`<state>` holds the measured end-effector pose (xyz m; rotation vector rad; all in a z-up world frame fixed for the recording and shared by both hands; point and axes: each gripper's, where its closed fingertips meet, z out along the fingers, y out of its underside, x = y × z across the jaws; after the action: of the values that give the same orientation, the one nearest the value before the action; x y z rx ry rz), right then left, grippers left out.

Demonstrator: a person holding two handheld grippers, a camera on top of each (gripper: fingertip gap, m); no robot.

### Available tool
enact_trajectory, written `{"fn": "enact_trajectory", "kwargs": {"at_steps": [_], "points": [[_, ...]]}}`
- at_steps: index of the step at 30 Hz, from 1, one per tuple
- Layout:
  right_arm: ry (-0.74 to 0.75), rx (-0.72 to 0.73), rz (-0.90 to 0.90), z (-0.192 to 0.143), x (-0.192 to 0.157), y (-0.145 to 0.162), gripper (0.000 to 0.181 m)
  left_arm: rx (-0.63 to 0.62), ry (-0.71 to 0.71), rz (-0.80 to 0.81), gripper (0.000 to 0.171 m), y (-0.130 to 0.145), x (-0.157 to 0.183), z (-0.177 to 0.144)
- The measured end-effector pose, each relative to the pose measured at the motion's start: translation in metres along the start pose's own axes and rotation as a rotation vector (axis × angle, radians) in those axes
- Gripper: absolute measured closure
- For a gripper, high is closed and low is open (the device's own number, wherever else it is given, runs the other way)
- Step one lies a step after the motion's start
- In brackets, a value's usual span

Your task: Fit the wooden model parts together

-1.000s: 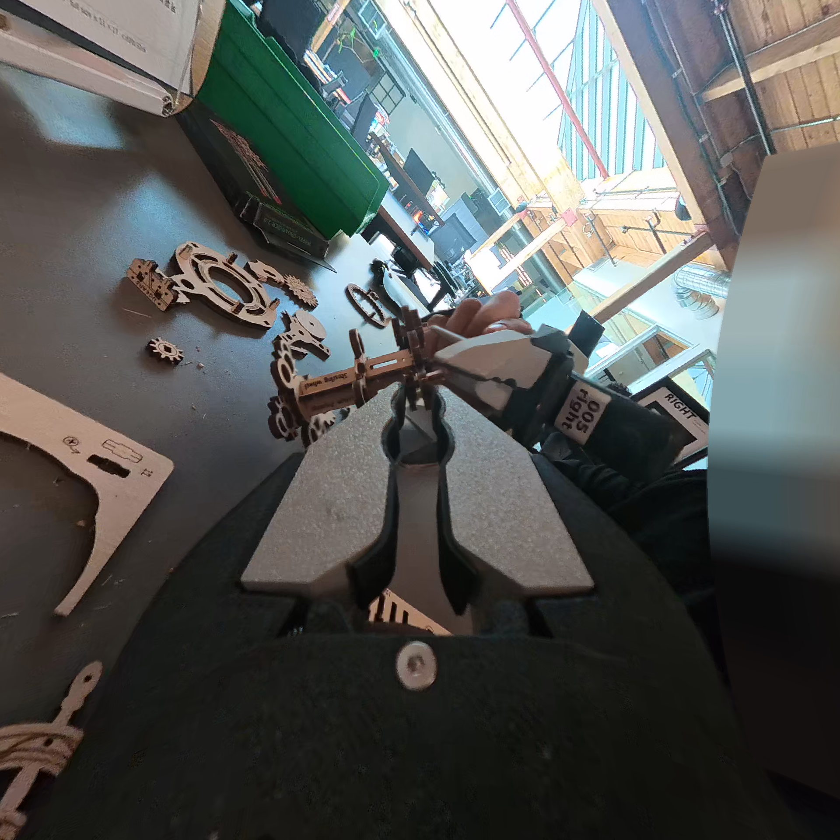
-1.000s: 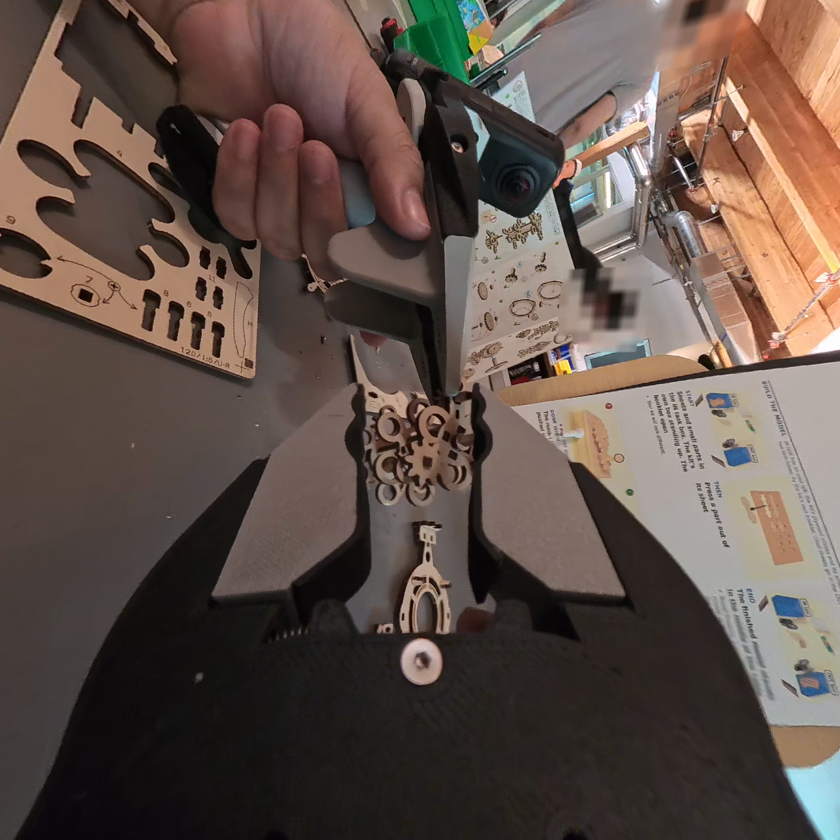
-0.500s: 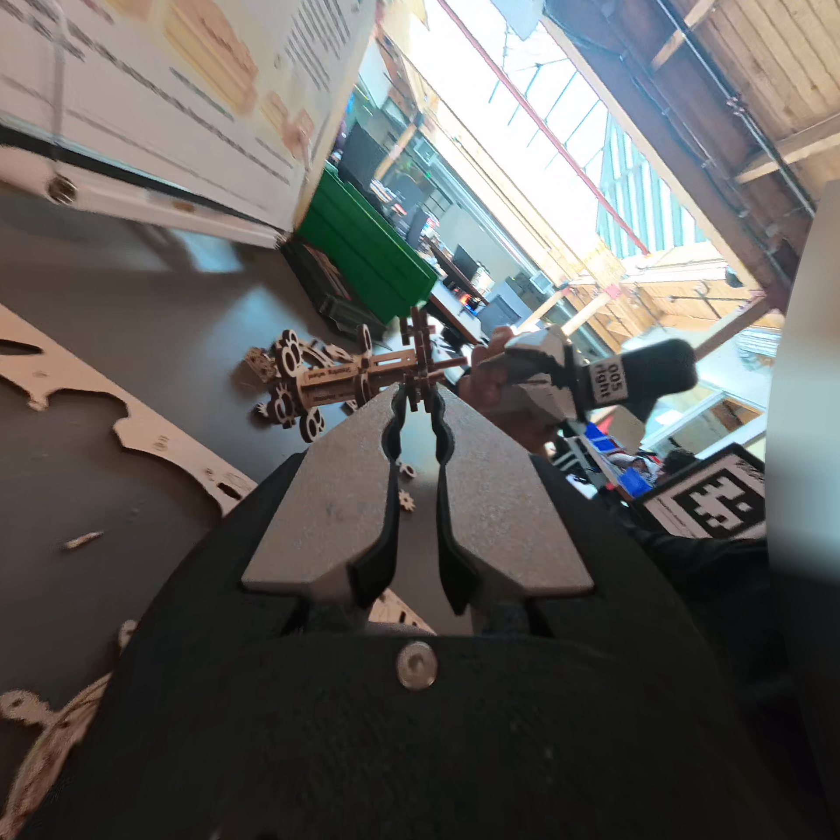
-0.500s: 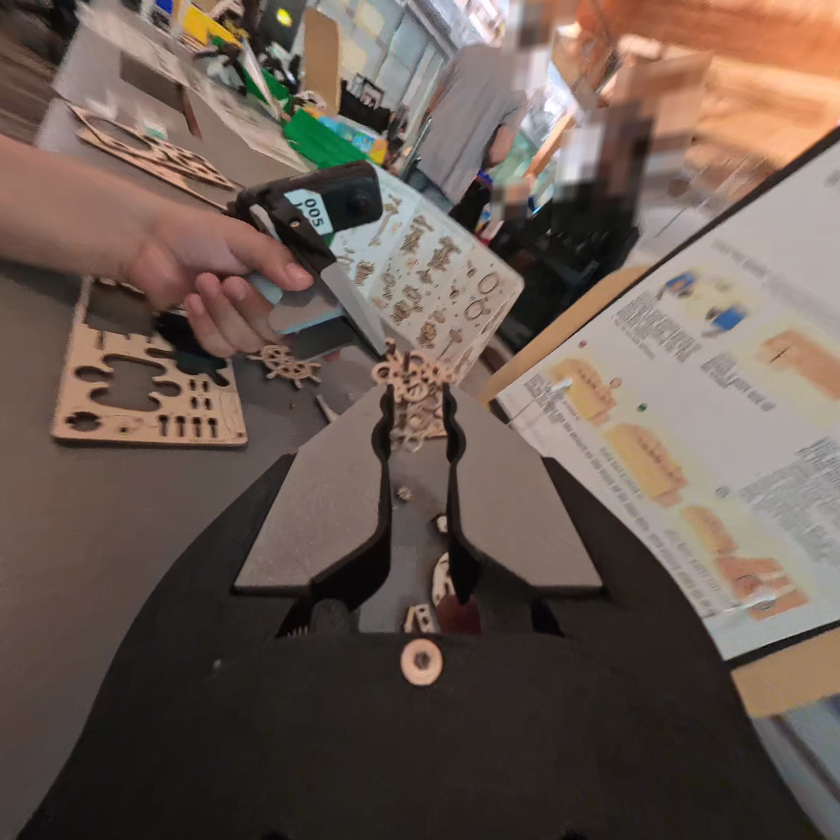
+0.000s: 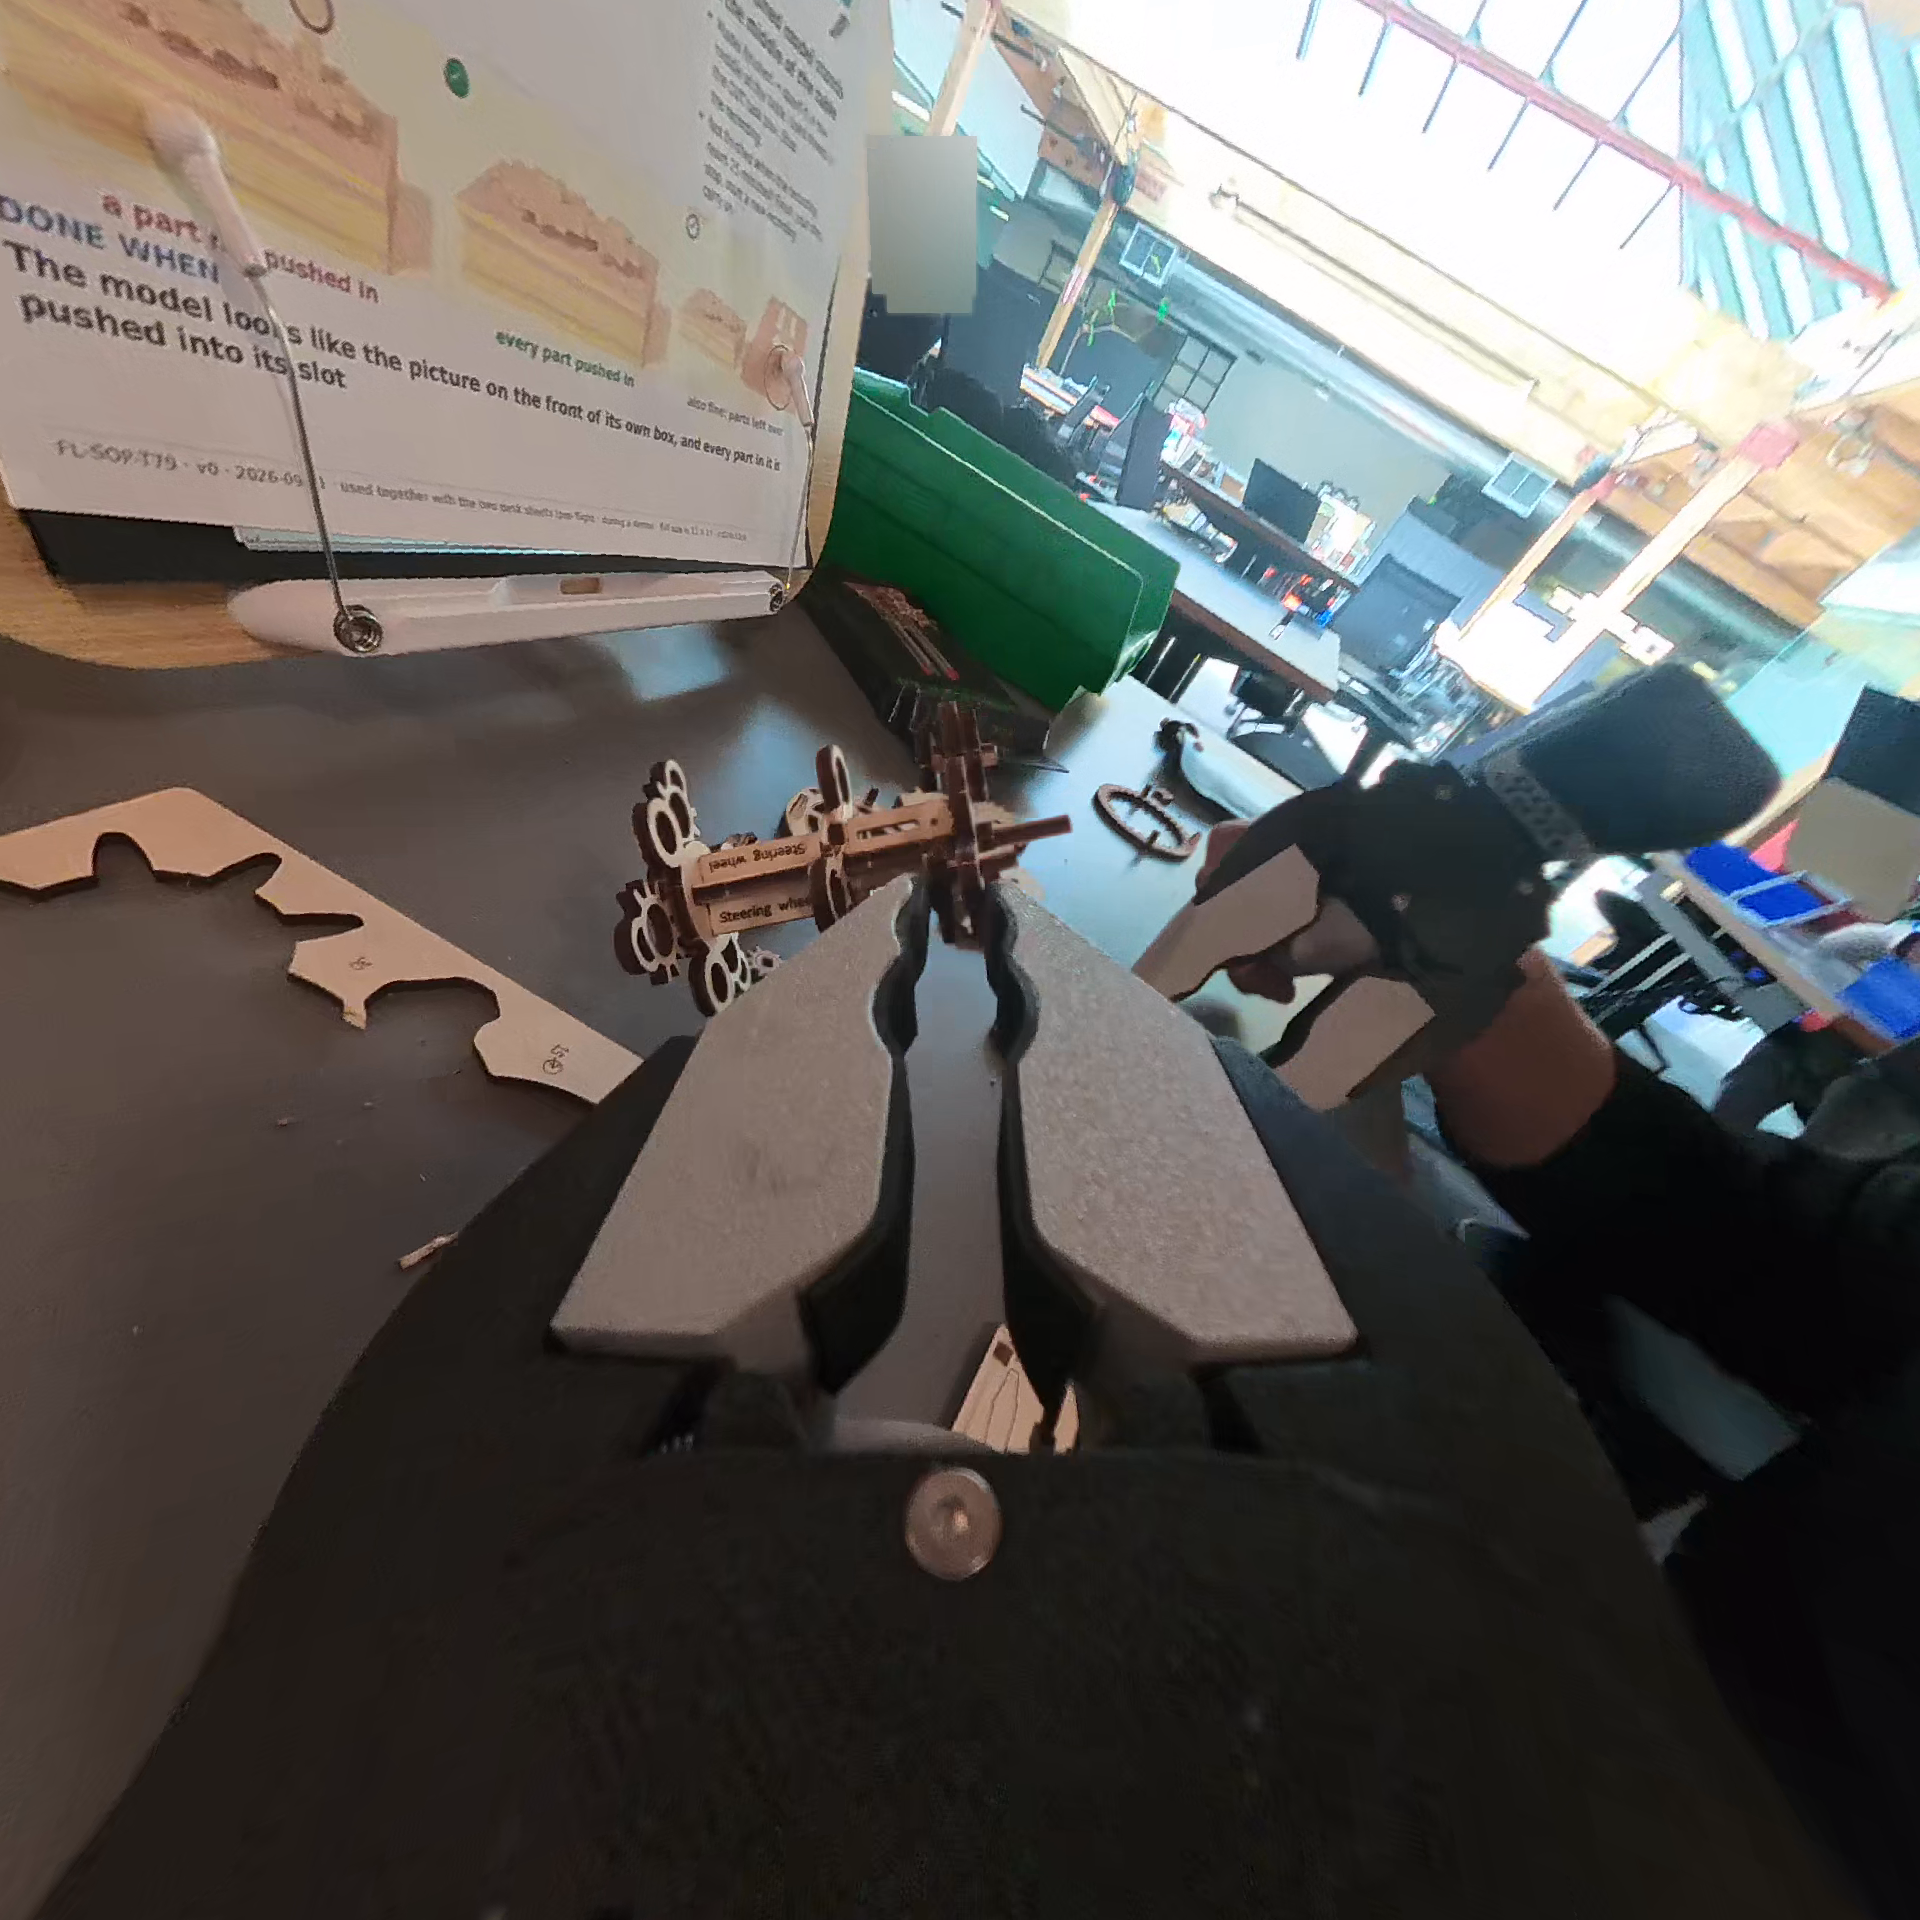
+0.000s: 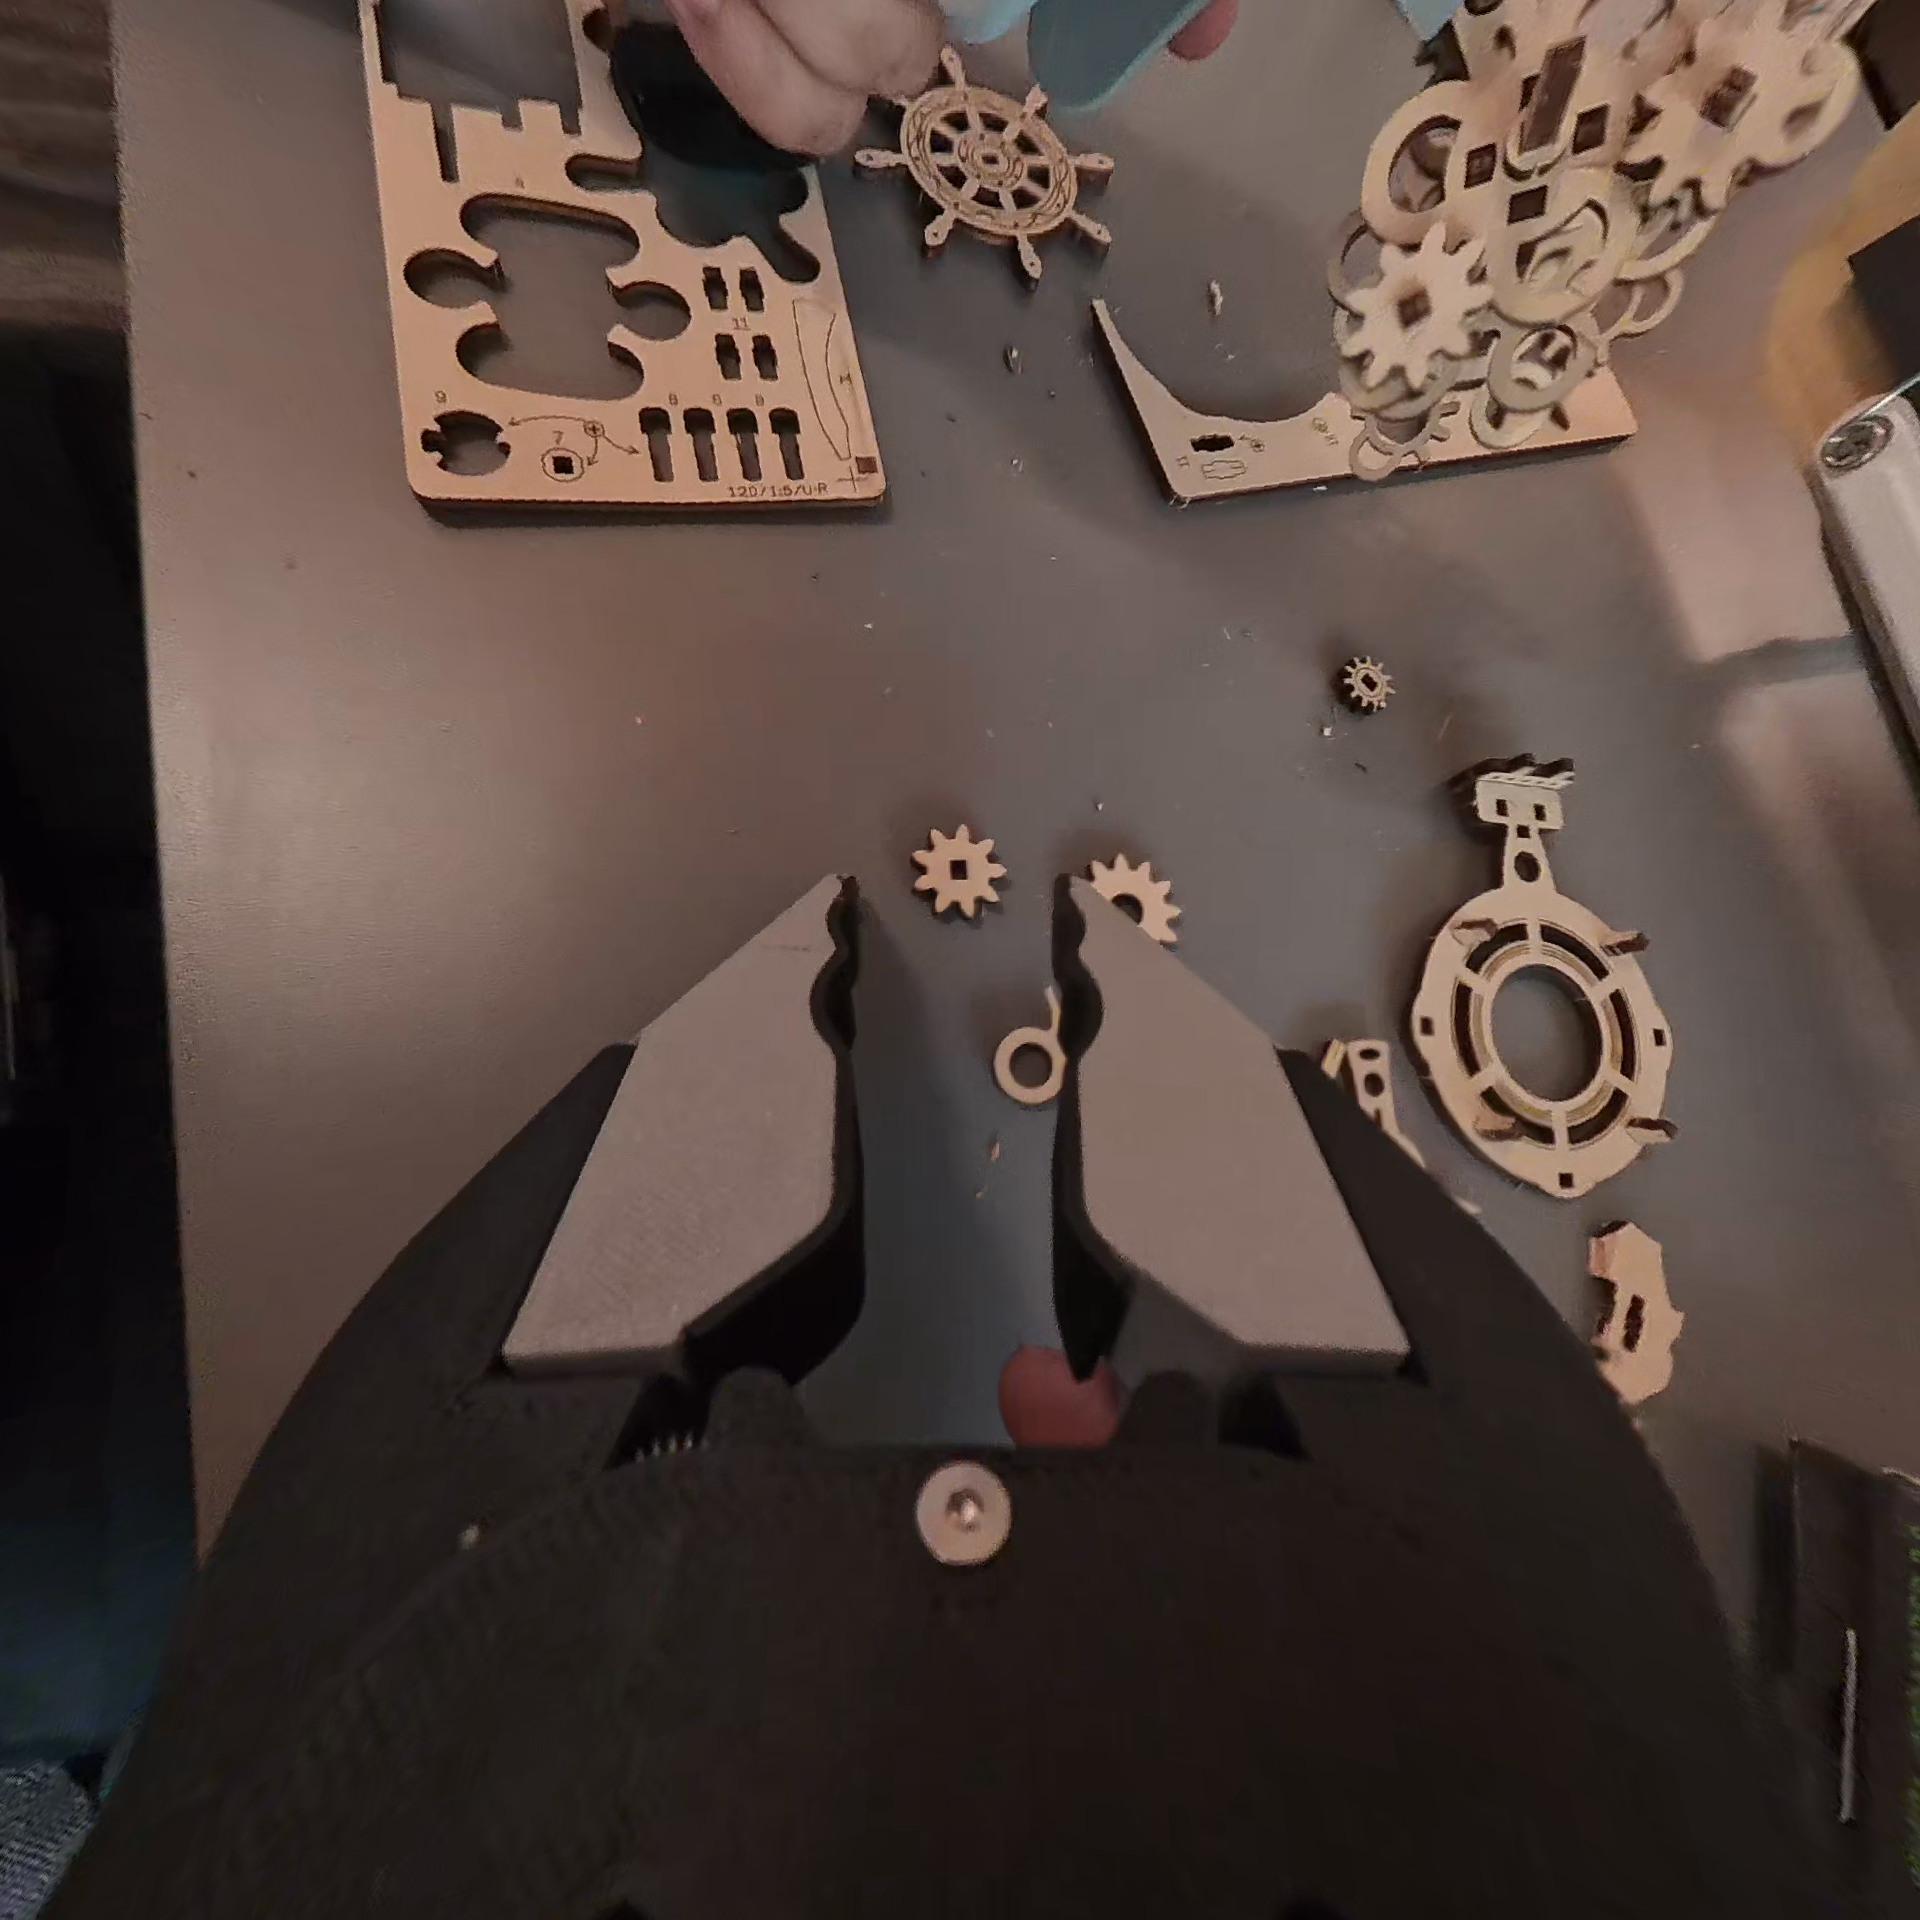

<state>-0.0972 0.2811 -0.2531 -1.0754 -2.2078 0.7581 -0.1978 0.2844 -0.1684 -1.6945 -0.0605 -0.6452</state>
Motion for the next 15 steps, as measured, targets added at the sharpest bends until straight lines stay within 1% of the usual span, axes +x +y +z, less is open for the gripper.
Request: {"fn": "enact_trajectory", "kwargs": {"at_steps": [5, 7, 10, 15], "points": [[-0.037, -0.033, -0.046, 0.0057, 0.0041, -0.0010, 0.150, -0.020, -0.008, 0.082, 0.164, 0.0026, 0.0051, 0.0022], [-0.064, -0.049, -0.057, 0.0067, 0.0051, 0.0001, 0.158, -0.019, -0.004, 0.087, 0.164, 0.0023, 0.0059, 0.0022], [-0.124, -0.057, -0.054, 0.0082, 0.0026, 0.0000, 0.165, -0.015, -0.003, 0.090, 0.164, 0.0018, 0.0062, 0.0021], [-0.150, -0.060, -0.060, 0.0098, 0.0035, -0.0012, 0.161, -0.024, -0.001, 0.094, 0.164, 0.0032, 0.0068, 0.0029]]}}
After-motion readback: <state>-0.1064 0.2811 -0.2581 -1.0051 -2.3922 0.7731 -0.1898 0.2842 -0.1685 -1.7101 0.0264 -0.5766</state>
